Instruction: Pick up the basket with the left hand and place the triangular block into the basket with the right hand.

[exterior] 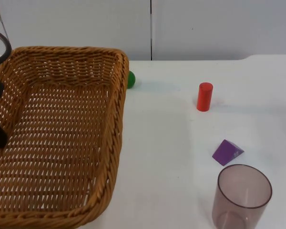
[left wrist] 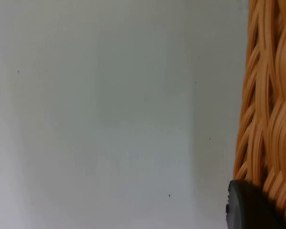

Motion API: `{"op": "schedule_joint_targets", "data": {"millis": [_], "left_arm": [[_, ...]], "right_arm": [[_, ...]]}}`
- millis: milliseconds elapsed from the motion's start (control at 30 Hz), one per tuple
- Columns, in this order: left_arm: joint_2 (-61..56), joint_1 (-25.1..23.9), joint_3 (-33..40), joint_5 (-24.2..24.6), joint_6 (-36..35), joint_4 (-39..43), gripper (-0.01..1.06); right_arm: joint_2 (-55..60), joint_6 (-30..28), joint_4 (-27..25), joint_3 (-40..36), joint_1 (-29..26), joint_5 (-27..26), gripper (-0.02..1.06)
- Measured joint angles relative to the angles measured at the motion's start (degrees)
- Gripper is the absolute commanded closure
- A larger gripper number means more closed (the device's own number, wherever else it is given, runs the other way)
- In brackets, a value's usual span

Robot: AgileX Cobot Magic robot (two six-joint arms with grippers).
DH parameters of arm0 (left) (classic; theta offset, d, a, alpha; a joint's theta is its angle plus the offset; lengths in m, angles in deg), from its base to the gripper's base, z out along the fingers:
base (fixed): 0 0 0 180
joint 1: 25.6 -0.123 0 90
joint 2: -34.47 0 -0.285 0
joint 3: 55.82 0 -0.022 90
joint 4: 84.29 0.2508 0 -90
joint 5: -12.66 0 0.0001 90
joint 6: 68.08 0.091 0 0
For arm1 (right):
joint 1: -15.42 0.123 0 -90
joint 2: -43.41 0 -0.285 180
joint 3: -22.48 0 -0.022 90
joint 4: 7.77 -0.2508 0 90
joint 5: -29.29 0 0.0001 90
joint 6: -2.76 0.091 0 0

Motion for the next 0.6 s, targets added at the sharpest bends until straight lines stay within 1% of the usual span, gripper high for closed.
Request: {"op": "schedule_joint_targets", "data": {"millis": [33, 67, 200, 233, 267, 333, 400, 433, 500, 533, 600], "left_arm": [[0.00, 0.00, 0.00, 0.00, 0.00, 0.00, 1.05], [0.00, 0.00, 0.00, 0.00, 0.00, 0.00, 1.05], [0.00, 0.00, 0.00, 0.00, 0.00, 0.00, 1.05], [0.00, 0.00, 0.00, 0.00, 0.00, 0.00, 1.05], [0.00, 0.00, 0.00, 0.00, 0.00, 0.00, 1.05], [0.00, 0.00, 0.00, 0.00, 0.00, 0.00, 1.05], [0.00, 0.00, 0.00, 0.00, 0.00, 0.00, 1.05], [0.00, 0.00, 0.00, 0.00, 0.00, 0.00, 1.05], [0.00, 0.00, 0.00, 0.00, 0.00, 0.00, 1.05], [0.00, 0.00, 0.00, 0.00, 0.00, 0.00, 1.05], [0.00, 0.00, 0.00, 0.00, 0.00, 0.00, 1.05]], "right_arm": [[1.94, -1.08, -0.13, 0.80, 0.00, 0.46, 0.04], [3.52, -2.21, -0.36, 1.40, 0.00, 0.80, 0.06], [10.44, -8.42, -2.51, 2.45, 0.00, 1.17, 0.21], [10.44, -8.42, -2.51, 2.45, 0.00, 1.17, 0.22], [12.17, -9.95, -3.63, 2.45, 0.00, 1.17, 0.22], [15.14, -13.95, -5.97, 2.45, 0.27, 1.06, 0.22], [17.93, -17.82, -7.20, 2.45, 2.01, 0.76, 0.22], [17.93, -17.82, -7.20, 2.45, 2.01, 0.76, 0.22], [20.07, -18.65, -7.26, 2.48, 4.81, -1.03, 0.22], [21.10, -17.94, -6.75, 2.48, 6.46, -2.27, 0.22], [22.80, -12.08, -4.76, 2.48, 9.65, -5.08, 0.22]]}}
